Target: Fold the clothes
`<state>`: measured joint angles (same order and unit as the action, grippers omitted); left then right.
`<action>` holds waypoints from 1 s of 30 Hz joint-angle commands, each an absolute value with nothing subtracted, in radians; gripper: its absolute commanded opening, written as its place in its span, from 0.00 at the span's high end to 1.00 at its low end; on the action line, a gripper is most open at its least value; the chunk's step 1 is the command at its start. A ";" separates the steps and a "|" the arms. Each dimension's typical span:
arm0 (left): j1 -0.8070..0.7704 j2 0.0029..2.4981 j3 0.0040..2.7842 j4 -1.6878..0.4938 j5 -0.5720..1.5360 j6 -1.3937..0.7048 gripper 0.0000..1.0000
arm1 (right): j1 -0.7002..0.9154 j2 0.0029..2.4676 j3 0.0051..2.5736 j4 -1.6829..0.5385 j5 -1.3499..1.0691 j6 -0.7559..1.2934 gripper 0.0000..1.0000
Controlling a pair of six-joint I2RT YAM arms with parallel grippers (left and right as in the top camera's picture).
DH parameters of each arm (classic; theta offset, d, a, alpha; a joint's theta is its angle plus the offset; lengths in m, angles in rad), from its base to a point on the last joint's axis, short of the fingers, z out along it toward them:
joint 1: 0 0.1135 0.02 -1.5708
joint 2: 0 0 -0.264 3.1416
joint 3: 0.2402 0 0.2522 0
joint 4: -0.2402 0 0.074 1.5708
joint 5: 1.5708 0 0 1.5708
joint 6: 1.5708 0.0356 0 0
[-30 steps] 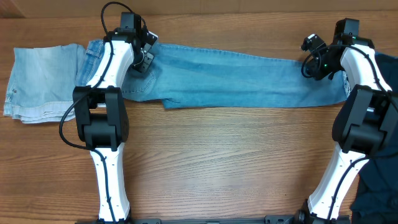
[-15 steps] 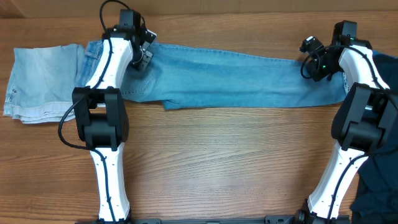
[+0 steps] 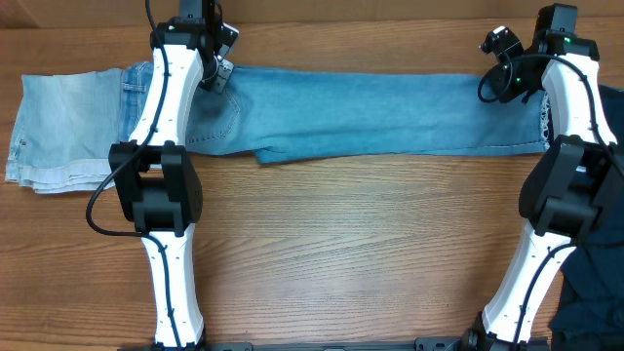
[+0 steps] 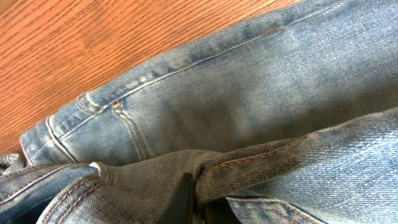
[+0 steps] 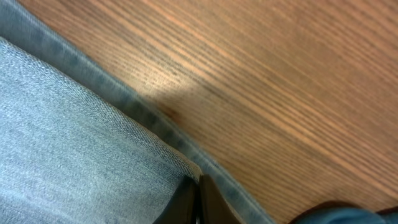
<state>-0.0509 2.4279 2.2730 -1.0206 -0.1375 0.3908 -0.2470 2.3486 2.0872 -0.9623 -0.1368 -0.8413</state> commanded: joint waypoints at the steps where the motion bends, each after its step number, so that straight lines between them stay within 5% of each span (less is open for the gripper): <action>1: -0.043 2.407 2.307 -0.989 -0.191 0.369 0.96 | -0.248 2.336 2.122 -0.924 -0.137 -0.833 0.96; 13: -0.044 2.416 2.291 -0.986 -0.183 0.369 0.74 | -0.248 2.342 2.080 -0.969 -0.186 -0.833 0.96; 15: -0.044 2.416 2.291 -0.987 -0.183 0.369 0.63 | -0.248 2.353 2.079 -0.972 -0.190 -0.833 0.88; 16: -0.044 2.416 2.291 -0.987 -0.183 0.369 0.37 | -0.248 2.359 2.077 -0.966 -0.219 -0.833 0.51; 17: -0.044 2.416 2.291 -0.986 -0.183 0.369 0.16 | -0.248 2.364 2.077 -0.939 -0.252 -0.823 0.36; 18: -0.044 2.416 2.292 -0.974 -0.183 0.369 0.00 | -0.248 2.365 2.077 -0.862 -0.256 -0.715 0.00; 21: -0.049 2.395 2.331 -0.956 -0.183 0.314 0.00 | -0.248 2.351 2.124 -0.789 -0.234 -0.460 0.00; 24: -0.046 2.335 2.378 -1.071 -0.177 0.081 0.00 | -0.260 2.323 2.206 -0.998 -0.202 -0.150 0.00; 30: 0.054 2.335 2.330 -1.200 0.016 -0.088 0.00 | -0.292 2.307 2.210 -1.223 -0.199 0.074 0.04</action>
<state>-0.0071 2.3554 2.3512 -1.1934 -0.0422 0.0330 -0.2806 2.3497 2.1838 -1.1919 -0.2047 -0.0563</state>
